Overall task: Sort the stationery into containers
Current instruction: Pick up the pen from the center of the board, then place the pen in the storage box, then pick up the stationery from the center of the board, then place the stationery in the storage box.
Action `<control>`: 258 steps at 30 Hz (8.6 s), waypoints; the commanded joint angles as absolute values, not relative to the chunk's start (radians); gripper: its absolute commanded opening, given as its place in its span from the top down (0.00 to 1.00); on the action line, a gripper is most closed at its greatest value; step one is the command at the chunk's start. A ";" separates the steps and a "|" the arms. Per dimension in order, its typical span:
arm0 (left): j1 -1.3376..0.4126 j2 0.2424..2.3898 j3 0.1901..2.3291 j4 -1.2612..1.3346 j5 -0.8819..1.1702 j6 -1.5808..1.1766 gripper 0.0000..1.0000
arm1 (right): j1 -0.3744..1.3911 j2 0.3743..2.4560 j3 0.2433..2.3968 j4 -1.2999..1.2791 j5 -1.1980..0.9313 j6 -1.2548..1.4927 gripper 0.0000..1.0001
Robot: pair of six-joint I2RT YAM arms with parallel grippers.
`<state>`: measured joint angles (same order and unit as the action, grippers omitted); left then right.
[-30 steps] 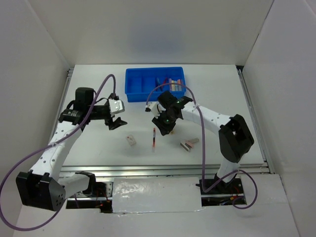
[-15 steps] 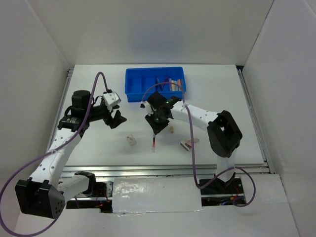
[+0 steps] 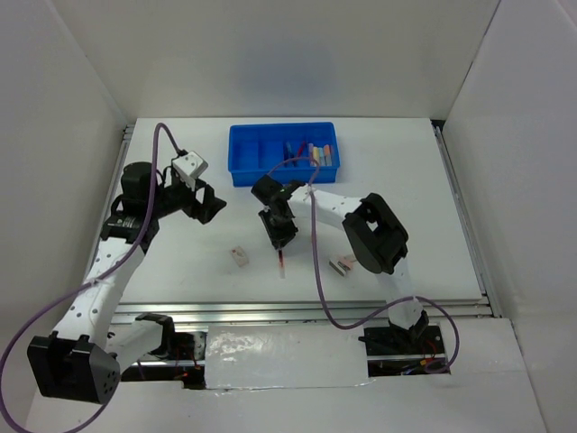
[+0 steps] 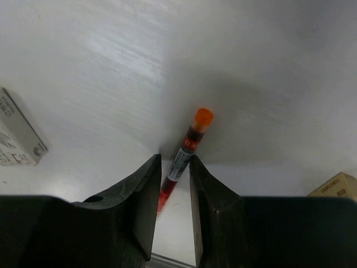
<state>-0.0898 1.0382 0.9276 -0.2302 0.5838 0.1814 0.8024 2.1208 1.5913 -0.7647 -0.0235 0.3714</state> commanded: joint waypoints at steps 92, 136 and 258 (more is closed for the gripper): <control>-0.409 2.187 2.365 -0.491 0.198 -0.437 1.00 | -0.078 1.534 1.608 -0.793 -0.707 0.087 0.51; -0.428 2.405 2.189 0.037 -0.041 -0.423 0.39 | -0.037 1.417 1.468 -0.772 -0.632 0.107 0.51; -0.307 2.301 2.052 -0.196 -0.331 -0.215 0.35 | 0.164 1.509 1.336 -0.796 -0.364 -0.002 0.25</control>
